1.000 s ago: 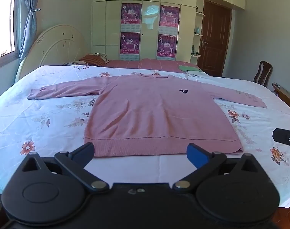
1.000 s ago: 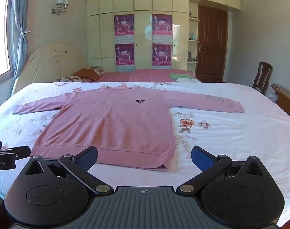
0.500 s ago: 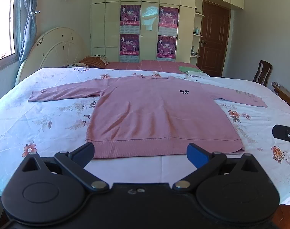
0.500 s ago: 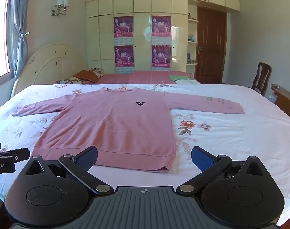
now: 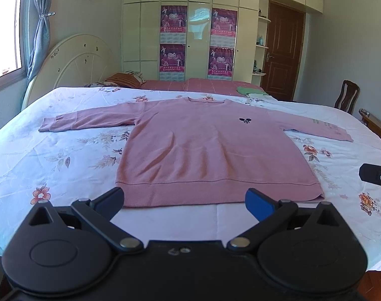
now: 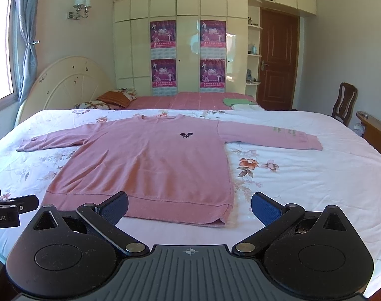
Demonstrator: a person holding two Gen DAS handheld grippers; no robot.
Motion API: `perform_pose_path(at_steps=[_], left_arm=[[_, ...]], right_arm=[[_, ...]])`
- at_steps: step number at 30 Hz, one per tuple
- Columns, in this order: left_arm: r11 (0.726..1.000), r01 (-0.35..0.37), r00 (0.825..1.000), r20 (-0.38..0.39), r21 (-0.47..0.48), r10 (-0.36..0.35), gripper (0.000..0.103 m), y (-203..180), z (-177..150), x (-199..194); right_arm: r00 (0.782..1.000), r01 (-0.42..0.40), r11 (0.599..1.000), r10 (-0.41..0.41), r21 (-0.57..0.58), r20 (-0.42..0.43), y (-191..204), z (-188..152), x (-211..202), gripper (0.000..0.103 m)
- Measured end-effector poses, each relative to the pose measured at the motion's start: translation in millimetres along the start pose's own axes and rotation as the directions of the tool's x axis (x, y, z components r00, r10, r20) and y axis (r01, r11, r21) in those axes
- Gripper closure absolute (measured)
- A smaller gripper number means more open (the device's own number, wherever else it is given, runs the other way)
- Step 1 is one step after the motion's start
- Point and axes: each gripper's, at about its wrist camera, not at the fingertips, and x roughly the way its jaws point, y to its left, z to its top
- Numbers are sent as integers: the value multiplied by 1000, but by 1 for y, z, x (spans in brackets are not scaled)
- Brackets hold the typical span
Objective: Fold small clothes
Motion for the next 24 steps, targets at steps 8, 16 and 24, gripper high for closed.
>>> perform_pose_path(at_steps=[8, 16, 24], left_arm=[[1000, 1, 1000, 2, -5, -1, 0, 5, 1, 0], [1000, 1, 1000, 4, -4, -1, 0, 8, 2, 0], [1000, 0, 1000, 8, -5, 0, 0, 9, 2, -2]], right_arm=[[1000, -2, 1000, 2, 2, 4, 3, 1, 2, 0], [1000, -3, 1000, 3, 6, 8, 4, 1, 1, 0], [1000, -4, 1000, 4, 7, 11, 4, 0, 0, 0]])
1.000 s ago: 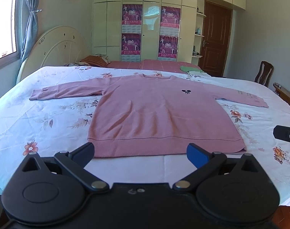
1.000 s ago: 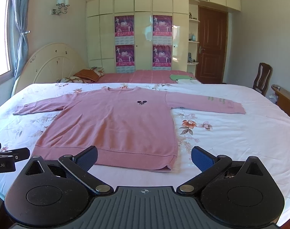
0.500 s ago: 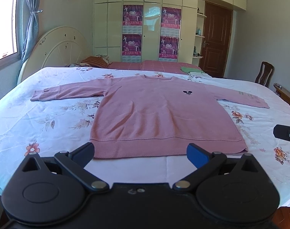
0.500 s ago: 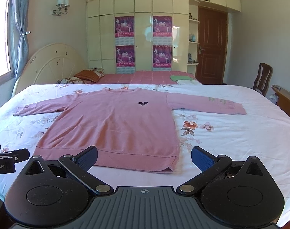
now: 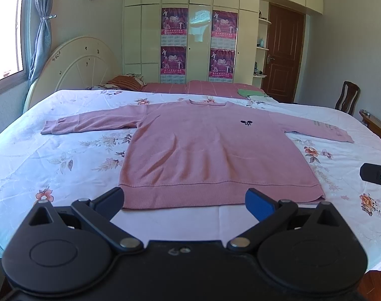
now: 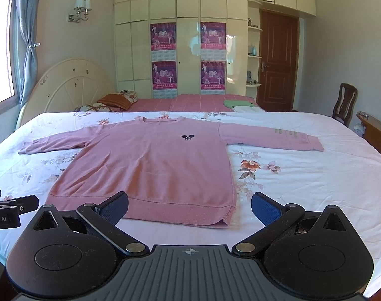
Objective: Fold small clothes
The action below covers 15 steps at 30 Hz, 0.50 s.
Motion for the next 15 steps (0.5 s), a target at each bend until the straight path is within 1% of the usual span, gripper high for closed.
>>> perform_pose_path(at_steps=[15], left_arm=[[1000, 0, 1000, -1, 13, 0, 0, -7, 0, -1]], right_arm=[[1000, 1, 1000, -1, 3, -3, -3, -1, -2, 0]])
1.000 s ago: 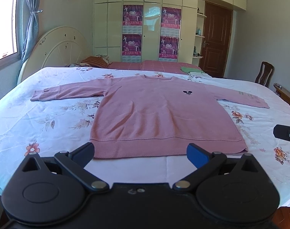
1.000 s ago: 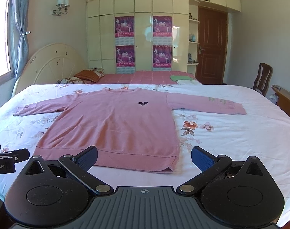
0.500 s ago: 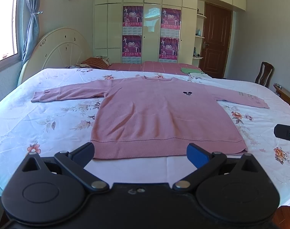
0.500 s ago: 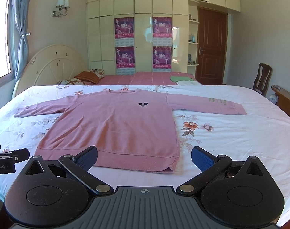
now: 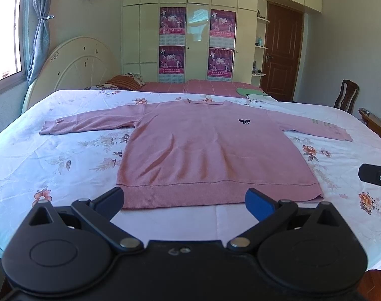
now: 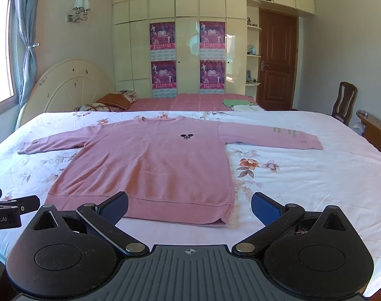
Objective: Fold small clothes
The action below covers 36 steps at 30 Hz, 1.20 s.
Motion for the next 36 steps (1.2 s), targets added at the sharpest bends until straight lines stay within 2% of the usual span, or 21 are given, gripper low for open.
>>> perform_pose_path(at_steps=[17, 19, 22, 25, 27, 31, 36], left_arm=[[1000, -1, 1000, -26, 3, 1, 0, -10, 2, 10], [999, 27, 999, -26, -16, -28, 0, -12, 4, 14], [986, 123, 992, 3, -113, -123, 0, -7, 8, 18], [977, 149, 989, 10, -154, -149, 0, -9, 14, 26], [973, 172, 985, -1, -152, -175, 0, -13, 18, 36], [981, 163, 986, 39, -104, -159, 0, -33, 26, 47], [986, 157, 988, 12, -52, -157, 2, -54, 34, 68]], right_arm=[[1000, 7, 1000, -7, 14, -14, -5, 1, 6, 0], [1000, 14, 1000, -14, 15, -17, -9, 0, 8, 0], [999, 32, 999, -32, 17, -25, -16, 0, 12, 0], [999, 43, 999, -43, 14, -28, -25, 1, 18, 0], [998, 61, 998, -60, 9, -25, -31, 3, 22, 0], [997, 77, 997, -76, 18, -16, -45, 8, 35, 0], [997, 71, 997, -71, 24, -16, -66, 17, 59, 0]])
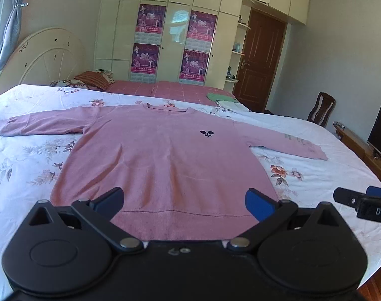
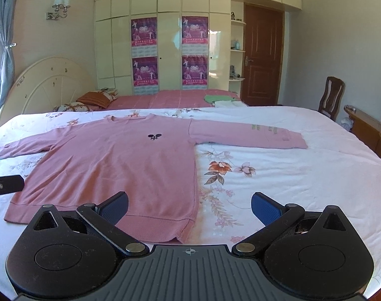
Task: Fold small clothes
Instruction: 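Grasp the sweatshirt sleeve cuff with the right gripper and lift it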
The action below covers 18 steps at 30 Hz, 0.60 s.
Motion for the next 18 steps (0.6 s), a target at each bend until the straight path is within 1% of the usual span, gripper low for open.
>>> perform_pose_path(at_steps=[1, 2, 4, 5, 7, 9, 11, 14, 15, 17, 18], left_arm=[[1000, 3, 1000, -4, 0, -3, 2, -1, 1, 5], [1000, 10, 1000, -17, 4, -10, 5, -3, 2, 12], [999, 20, 999, -43, 35, -19, 12, -8, 6, 27], [999, 8, 999, -43, 50, -6, 18, -11, 8, 34], [998, -22, 999, -33, 51, 24, 16, -12, 13, 48], [996, -87, 996, -3, 27, 87, 8, -11, 19, 60], [990, -140, 990, 32, -6, 140, 6, -8, 25, 72], [986, -155, 985, 71, -58, 159, 7, 0, 37, 90], [986, -150, 986, 61, -73, 155, 7, 1, 42, 98], [984, -152, 988, 19, -91, 154, 8, 2, 50, 114], [983, -155, 988, 13, -96, 157, 8, 1, 53, 121]], right_arm=[[1000, -2, 1000, 2, 3, 3, -4, 3, 6, 0], [1000, -2, 1000, 2, 6, 6, -8, 6, 11, 0], [1000, 7, 1000, -8, 16, 13, -18, 12, 23, 0], [1000, 15, 1000, -15, 26, 16, -25, 15, 29, 0], [999, 31, 998, -32, 53, 14, -40, 20, 41, 1], [999, 34, 995, -35, 90, 11, -60, 26, 55, 1], [999, 37, 991, -39, 127, 12, -80, 32, 68, 1], [998, 55, 985, -59, 161, 18, -111, 43, 91, 1], [997, 64, 983, -68, 173, 19, -122, 47, 99, 20], [997, 80, 977, -79, 200, -10, -143, 54, 120, 44], [996, 89, 971, -86, 222, -22, -155, 57, 130, 44]])
